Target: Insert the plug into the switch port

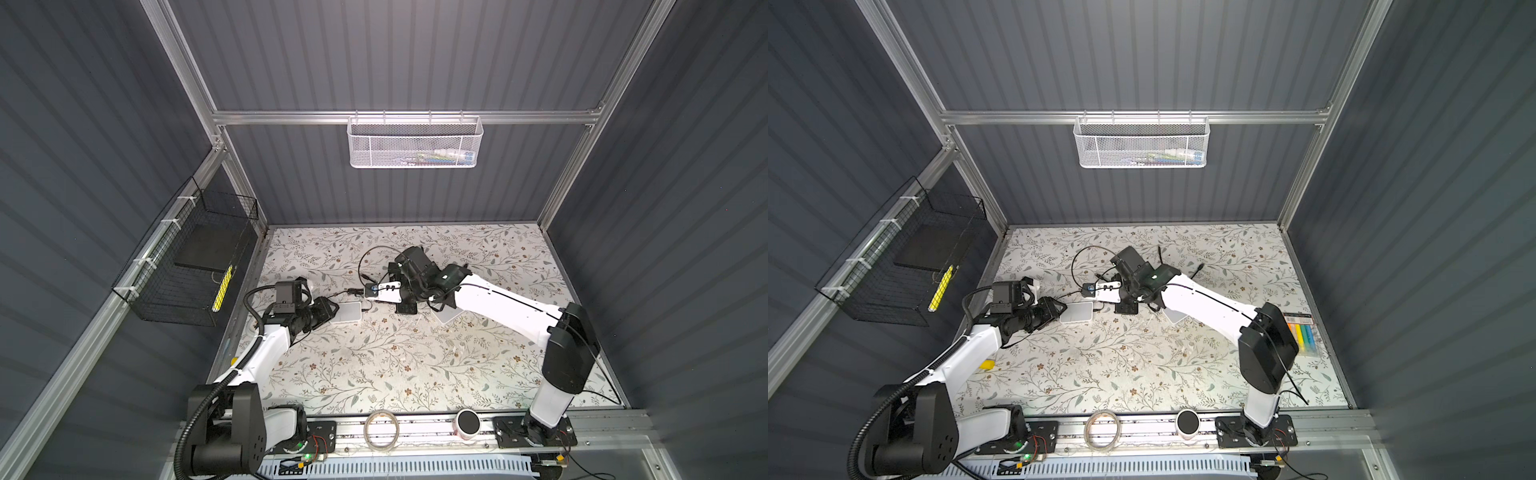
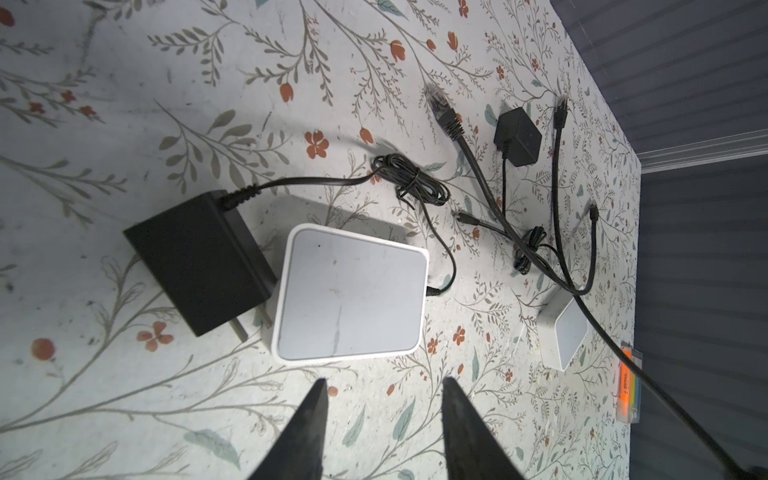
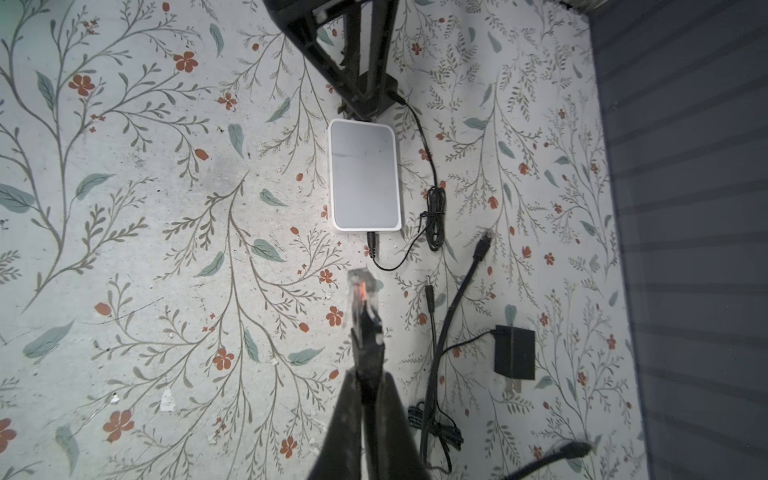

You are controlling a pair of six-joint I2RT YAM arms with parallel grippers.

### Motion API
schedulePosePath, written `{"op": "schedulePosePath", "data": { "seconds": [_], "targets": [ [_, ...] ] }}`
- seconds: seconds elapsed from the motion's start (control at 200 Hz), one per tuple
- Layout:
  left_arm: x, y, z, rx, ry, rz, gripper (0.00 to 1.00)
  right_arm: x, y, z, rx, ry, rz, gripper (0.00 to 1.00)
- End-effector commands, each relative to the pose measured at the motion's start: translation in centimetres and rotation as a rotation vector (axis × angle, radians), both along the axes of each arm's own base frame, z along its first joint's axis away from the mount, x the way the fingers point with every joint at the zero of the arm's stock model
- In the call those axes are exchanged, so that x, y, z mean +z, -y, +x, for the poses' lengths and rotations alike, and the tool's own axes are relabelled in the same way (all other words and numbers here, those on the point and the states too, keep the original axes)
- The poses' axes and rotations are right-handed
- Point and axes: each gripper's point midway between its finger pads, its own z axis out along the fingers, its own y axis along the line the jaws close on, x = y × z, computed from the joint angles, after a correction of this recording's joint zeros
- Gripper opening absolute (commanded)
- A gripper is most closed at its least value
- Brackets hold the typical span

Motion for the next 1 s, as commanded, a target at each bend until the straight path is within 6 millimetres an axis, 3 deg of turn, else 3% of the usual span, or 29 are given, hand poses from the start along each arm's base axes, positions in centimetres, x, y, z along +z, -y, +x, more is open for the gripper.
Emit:
{"op": "schedulePosePath", "data": {
  "seconds": [0.0, 0.25, 0.335, 0.4, 0.465, 0.565, 0.715, 0.996],
  "targets": [
    [0.6, 0.1, 0.2, -0.009, 0.016, -0.018, 0.45, 1.5, 1.8, 0.0, -0.077, -0.035, 0.003, 0.00],
    [0.5, 0.4, 0.6, -0.014, 0.018, -0.034, 0.45, 8.6, 4.2, -0.5, -0.184, -0.020, 0.141, 0.00],
    [0.6, 0.4, 0.7, -0.016, 0.023, -0.037, 0.45, 9.1, 4.9, -0.7, -0.193, -0.018, 0.165, 0.00],
    [0.6, 0.5, 0.7, -0.017, 0.026, -0.039, 0.46, 7.3, 5.5, -0.8, -0.196, -0.040, 0.123, 0.05],
    [0.7, 0.5, 0.6, -0.018, 0.029, -0.037, 0.45, 4.2, 5.8, -0.9, -0.192, -0.075, 0.045, 0.17],
    [0.8, -0.8, 0.7, 0.020, 0.029, -0.019, 0.45, 0.8, 5.1, -0.3, -0.207, -0.139, 0.001, 0.29],
    [1.2, -2.4, 1.0, 0.092, 0.035, -0.071, 0.45, -2.8, 1.6, -0.8, -0.123, -0.187, -0.007, 0.39],
    [0.9, -3.3, 0.4, 0.126, 0.020, -0.073, 0.45, -8.6, -4.8, -1.8, 0.001, -0.255, -0.008, 0.42]
  ]
}}
